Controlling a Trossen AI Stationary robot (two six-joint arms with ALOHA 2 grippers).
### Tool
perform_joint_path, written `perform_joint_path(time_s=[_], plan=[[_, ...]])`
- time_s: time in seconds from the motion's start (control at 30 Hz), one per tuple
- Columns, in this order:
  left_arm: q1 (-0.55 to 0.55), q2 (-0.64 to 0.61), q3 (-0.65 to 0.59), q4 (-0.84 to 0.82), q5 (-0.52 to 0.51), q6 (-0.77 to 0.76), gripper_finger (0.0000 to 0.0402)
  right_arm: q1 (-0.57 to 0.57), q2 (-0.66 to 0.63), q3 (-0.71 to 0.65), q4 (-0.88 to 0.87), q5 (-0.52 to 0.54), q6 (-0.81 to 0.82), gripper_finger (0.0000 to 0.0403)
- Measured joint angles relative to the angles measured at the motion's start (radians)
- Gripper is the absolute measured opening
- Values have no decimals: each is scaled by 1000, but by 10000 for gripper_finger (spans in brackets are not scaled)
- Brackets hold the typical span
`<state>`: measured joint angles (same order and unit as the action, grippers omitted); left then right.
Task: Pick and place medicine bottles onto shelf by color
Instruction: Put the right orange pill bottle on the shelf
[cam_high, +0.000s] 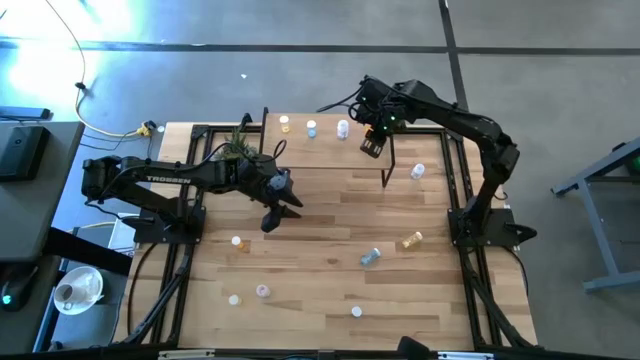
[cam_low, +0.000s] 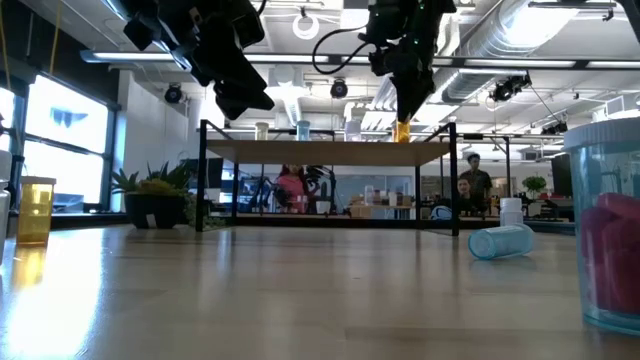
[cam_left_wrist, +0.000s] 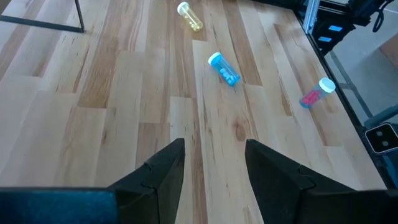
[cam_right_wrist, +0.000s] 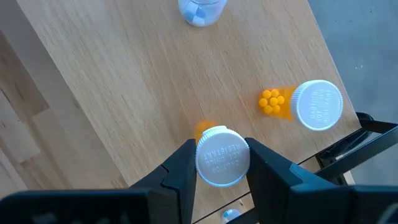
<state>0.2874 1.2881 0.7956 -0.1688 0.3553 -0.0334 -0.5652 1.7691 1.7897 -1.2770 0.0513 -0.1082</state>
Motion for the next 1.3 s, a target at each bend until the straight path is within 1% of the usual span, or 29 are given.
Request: perform_joint_path(time_s=[0.47, 0.73, 0.9, 1.3], plan=[[0, 0, 0, -7, 0, -16, 158, 7, 5, 0, -24, 1, 26, 108], [0, 0, 0, -8, 0, -16, 158, 12, 11, 0, -8, 1, 71, 108], [0, 0, 0, -8, 0, -16, 158, 16, 12, 0, -4, 24, 91, 108], [0, 0, 0, -10, 0, -16, 158, 16, 12, 0, -10, 24, 101, 108]])
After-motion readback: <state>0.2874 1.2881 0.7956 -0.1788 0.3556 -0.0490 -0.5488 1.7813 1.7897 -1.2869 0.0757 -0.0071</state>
